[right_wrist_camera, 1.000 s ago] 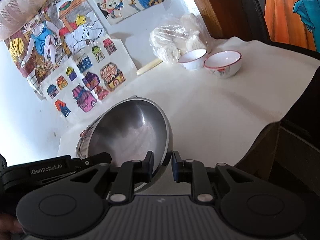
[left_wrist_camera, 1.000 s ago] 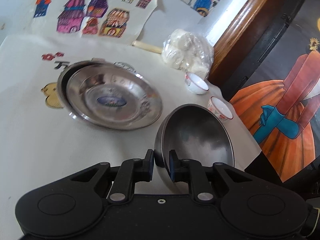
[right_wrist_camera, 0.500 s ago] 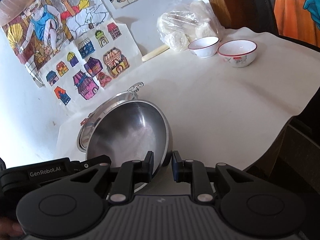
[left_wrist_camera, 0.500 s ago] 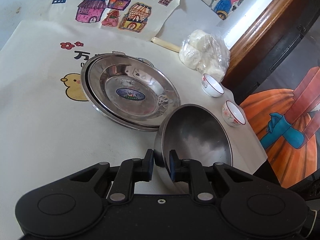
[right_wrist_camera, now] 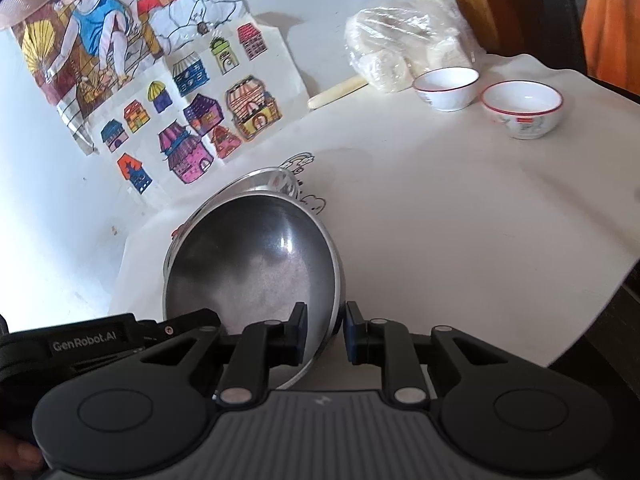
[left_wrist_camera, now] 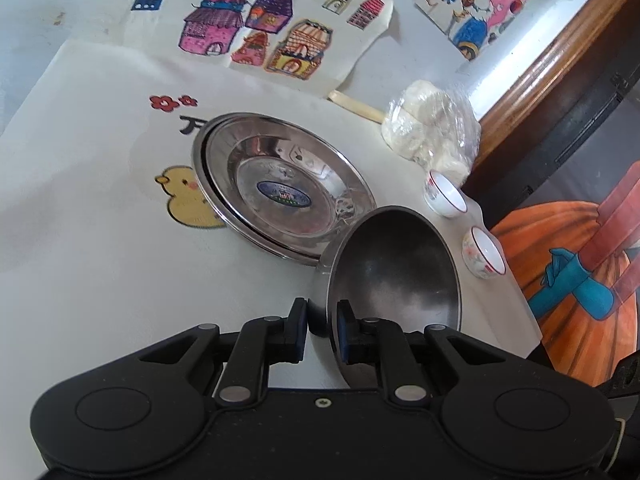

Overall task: Organize plates and bowls
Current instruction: 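Lift the steel bowl with both grippers and carry it to the plate stack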

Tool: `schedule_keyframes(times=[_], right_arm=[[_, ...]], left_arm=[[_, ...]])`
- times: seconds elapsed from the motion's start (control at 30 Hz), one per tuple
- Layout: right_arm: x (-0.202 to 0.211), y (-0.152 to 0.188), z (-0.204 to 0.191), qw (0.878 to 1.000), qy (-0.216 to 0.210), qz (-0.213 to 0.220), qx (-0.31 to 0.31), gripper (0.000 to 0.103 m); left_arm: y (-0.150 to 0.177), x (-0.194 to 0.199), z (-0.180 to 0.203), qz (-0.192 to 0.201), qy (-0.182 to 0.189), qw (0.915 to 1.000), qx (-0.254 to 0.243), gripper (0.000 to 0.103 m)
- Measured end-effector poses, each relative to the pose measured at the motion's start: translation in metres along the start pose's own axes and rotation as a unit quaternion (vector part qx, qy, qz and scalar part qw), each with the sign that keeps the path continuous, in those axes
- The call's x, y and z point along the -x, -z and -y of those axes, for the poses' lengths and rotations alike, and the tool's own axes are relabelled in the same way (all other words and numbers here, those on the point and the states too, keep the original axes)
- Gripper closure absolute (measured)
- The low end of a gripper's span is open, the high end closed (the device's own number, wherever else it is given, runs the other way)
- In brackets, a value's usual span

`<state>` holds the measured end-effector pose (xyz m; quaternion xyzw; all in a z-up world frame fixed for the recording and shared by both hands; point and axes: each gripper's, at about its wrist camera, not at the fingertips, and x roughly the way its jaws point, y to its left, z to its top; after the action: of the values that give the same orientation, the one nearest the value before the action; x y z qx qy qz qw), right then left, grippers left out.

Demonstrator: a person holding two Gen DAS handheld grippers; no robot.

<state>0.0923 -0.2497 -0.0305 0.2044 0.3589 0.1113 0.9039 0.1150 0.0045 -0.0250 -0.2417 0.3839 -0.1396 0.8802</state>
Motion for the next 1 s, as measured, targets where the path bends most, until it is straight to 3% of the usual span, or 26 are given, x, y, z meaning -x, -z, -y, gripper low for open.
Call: schedule_keyframes(times=[0.63,1.0], right_arm=[[-0.063,-0.034,-0.05,0.998,-0.047,-0.032,0.032,0.083],[-0.062,-0.028,-0.058,0.995,-0.072,-0.059,0.027,0.083]], left_arm=[[-0.043,-0.007,-0.051,0.002,-0.033,0.9975,0.063,0.088],[-0.043,0.008,-0.065,-0.007,-0.028,0.9956,0.089,0.085]])
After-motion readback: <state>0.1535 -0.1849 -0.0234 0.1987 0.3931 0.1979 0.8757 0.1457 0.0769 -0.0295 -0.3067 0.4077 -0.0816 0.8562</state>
